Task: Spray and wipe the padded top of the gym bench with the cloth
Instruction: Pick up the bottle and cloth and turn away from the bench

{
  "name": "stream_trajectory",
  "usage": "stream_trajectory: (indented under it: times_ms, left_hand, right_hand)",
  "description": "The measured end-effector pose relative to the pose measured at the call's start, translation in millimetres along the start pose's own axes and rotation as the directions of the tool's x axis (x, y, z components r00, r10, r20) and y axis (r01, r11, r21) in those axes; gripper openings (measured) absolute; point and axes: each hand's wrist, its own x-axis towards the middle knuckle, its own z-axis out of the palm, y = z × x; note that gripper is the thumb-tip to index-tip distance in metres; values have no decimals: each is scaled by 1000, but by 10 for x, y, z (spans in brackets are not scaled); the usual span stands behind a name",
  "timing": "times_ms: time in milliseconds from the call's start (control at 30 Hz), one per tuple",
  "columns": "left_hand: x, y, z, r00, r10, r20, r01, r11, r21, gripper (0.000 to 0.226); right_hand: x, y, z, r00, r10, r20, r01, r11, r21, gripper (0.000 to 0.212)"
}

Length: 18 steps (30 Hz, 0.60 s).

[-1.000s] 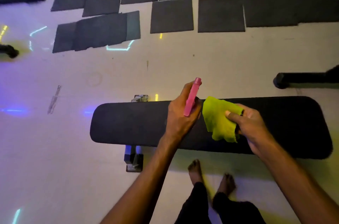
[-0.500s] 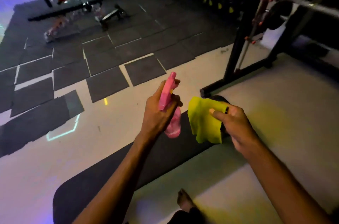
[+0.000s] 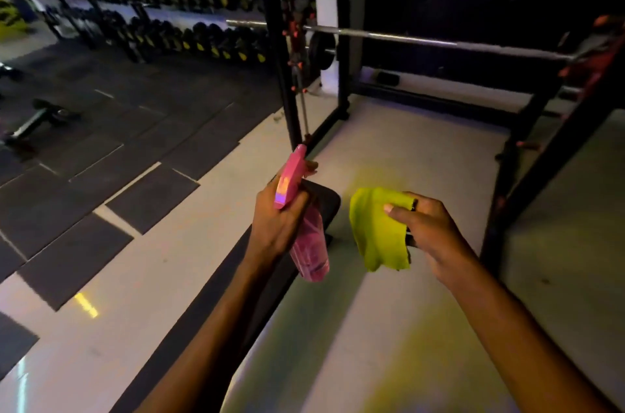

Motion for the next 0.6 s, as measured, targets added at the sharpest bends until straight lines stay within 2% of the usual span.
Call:
stream_trajectory:
  times_ms: [100, 200, 300, 400, 500, 600]
  left_hand:
    - [-160, 151, 129, 992, 41, 117, -32, 996, -80, 33]
    - [-349, 275, 210, 968, 85, 236, -50, 987, -153, 42]
    - [-650, 446, 261, 915, 183, 359, -106, 969, -225, 48]
    - [-997, 542, 314, 852, 223, 473, -101, 957, -270, 52]
    - [-1401, 597, 368, 802, 227, 553, -68, 953, -294, 49]
    - [-1866, 664, 441, 719, 237, 653, -53, 956, -288, 51]
  right_hand:
    - [-387, 145, -185, 995, 9, -97, -5, 999, 45, 8]
    - [-812, 337, -286, 978, 34, -205, -12, 994, 109, 17]
    - [-1324, 526, -331, 941, 63, -332, -5, 985, 172, 25]
    - [-1904, 739, -354, 887, 115, -448, -15, 975, 222, 37]
    - [-2521, 929, -358, 818, 166, -551, -12, 962, 271, 26]
    - [-3172, 1162, -339, 753, 213, -623, 0, 946, 324, 16]
